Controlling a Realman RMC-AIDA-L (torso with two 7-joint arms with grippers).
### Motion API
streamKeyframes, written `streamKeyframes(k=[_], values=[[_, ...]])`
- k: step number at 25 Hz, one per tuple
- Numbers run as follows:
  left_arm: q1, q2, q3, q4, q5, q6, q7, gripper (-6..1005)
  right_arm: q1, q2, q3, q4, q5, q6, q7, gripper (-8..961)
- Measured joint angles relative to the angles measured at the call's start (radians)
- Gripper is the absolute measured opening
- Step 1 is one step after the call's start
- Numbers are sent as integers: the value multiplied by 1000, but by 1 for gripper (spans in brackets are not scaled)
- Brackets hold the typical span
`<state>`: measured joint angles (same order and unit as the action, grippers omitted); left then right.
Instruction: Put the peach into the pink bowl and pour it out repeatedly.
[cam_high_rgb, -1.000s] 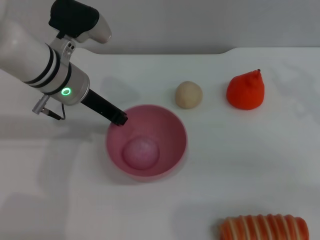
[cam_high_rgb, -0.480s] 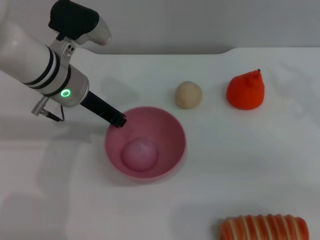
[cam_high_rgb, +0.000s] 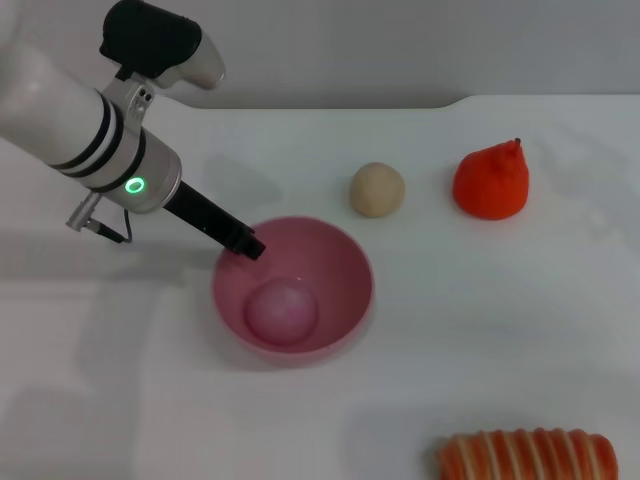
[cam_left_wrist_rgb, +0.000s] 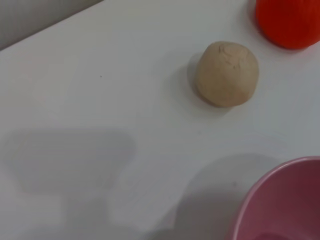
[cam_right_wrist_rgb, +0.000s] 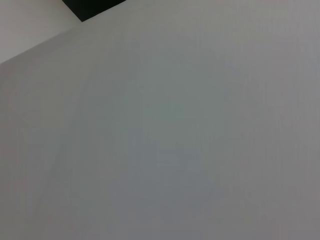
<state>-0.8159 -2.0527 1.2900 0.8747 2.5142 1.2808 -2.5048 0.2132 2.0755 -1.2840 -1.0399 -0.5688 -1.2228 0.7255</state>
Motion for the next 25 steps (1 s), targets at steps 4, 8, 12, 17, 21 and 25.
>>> streamKeyframes(k=[4, 8, 12, 17, 21, 25], values=[[-4, 0, -8, 19, -1, 0, -3, 254, 0, 0, 0, 4, 0, 0, 0, 397], [-4, 0, -8, 19, -1, 0, -3, 341, 0, -1, 0, 11, 0, 0, 1, 397], [-1, -2, -98, 132, -162, -19, 54, 473, 2, -2, -9, 19, 0, 4, 4, 397], [81, -3, -213, 212, -599, -128, 317, 464, 3, -5, -18, 4, 2, -9, 134, 397], [224, -7, -227, 123, -1329, -213, 846, 462, 8, -8, -19, -46, -56, -34, 241, 397], [279, -15, -222, 31, -1655, -211, 1172, 459, 18, -8, 4, -104, -207, -15, 373, 397]])
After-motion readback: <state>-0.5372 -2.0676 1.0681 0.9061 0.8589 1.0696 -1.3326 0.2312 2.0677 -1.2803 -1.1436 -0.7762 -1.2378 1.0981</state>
